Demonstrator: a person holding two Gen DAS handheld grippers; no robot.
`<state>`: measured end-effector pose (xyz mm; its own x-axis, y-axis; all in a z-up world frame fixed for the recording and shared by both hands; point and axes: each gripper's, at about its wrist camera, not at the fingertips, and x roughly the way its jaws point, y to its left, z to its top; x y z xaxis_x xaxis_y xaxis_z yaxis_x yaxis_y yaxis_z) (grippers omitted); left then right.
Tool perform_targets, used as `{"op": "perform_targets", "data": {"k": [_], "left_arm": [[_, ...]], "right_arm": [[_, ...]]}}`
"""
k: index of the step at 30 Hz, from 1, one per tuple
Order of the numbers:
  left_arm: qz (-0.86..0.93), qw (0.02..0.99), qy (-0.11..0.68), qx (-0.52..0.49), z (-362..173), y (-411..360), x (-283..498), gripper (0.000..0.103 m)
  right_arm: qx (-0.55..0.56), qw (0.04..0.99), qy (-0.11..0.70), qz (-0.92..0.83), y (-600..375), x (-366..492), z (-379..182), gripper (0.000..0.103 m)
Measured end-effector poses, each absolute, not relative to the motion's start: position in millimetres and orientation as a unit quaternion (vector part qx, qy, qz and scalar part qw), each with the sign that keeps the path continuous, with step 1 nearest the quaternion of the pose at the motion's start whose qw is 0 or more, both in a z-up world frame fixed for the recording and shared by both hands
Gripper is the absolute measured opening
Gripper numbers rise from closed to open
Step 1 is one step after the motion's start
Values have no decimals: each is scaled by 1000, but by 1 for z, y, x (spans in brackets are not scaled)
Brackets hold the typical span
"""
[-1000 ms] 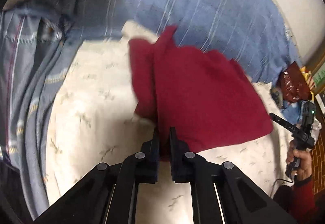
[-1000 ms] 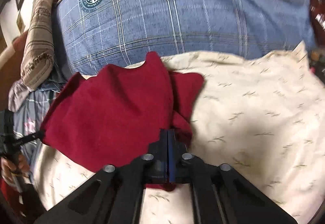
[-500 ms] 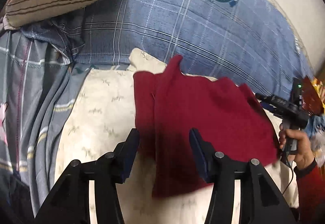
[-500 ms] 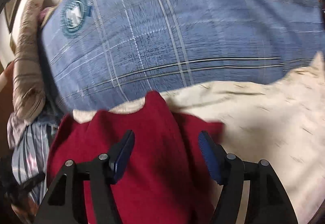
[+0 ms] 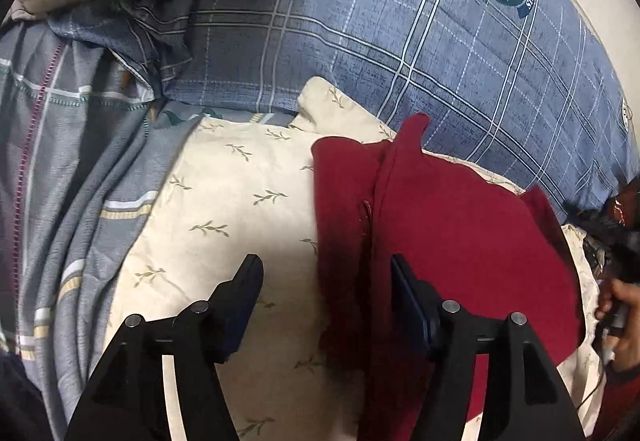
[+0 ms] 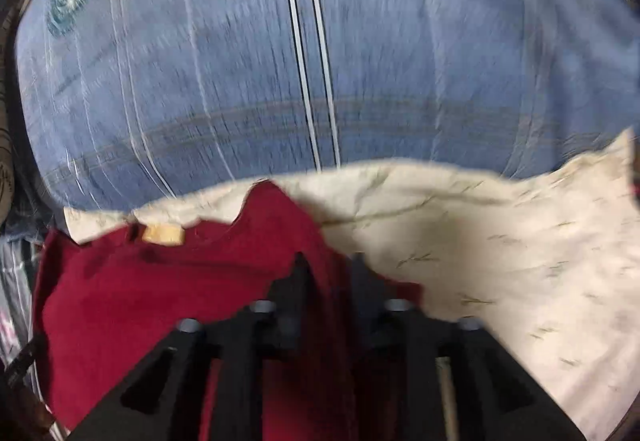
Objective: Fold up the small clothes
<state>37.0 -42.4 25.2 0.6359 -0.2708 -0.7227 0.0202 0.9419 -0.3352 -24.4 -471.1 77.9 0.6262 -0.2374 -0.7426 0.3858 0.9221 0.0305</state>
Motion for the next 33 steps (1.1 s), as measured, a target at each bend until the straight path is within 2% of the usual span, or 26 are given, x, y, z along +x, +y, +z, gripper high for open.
{"op": "perform_targets", "data": {"k": [1, 4, 6, 9, 12, 14, 16, 20, 22, 26, 33], "left_arm": [[-81, 892, 418, -154, 26, -40, 35, 65], [-79, 891, 416, -162, 28, -34, 31, 65], [-78, 892, 415, -161, 29, -31, 30, 66], [-73, 894, 414, -155, 29, -29, 28, 70], [-73, 891, 421, -154, 27, -31, 34, 70], [-69, 891, 423, -152, 26, -31, 38, 69], [-69, 887, 428, -157, 25, -29, 41, 70], [-70, 885, 430, -161, 26, -28, 42, 71], [-68, 888, 428, -156, 26, -30, 41, 71], [-63, 890, 424, -152, 25, -31, 38, 71], [-60, 891, 425, -149, 25, -32, 38, 73]], "right_arm": [[93, 909, 376, -153, -456, -30, 89, 47], [84, 920, 382, -38, -391, -19, 98, 49], [76, 908, 409, 44, -341, 1, 84, 44], [11, 900, 429, 76, -275, 32, 55, 41], [1, 891, 447, 83, -241, 74, 24, 31], [11, 875, 478, 80, -228, 106, -1, 31], [12, 863, 499, 75, -225, 112, -23, 32], [57, 871, 481, 88, -244, 95, -4, 32], [70, 874, 473, 87, -257, 82, 8, 40], [67, 883, 458, 77, -276, 57, 26, 48], [71, 880, 462, 88, -261, 60, 22, 48]]}}
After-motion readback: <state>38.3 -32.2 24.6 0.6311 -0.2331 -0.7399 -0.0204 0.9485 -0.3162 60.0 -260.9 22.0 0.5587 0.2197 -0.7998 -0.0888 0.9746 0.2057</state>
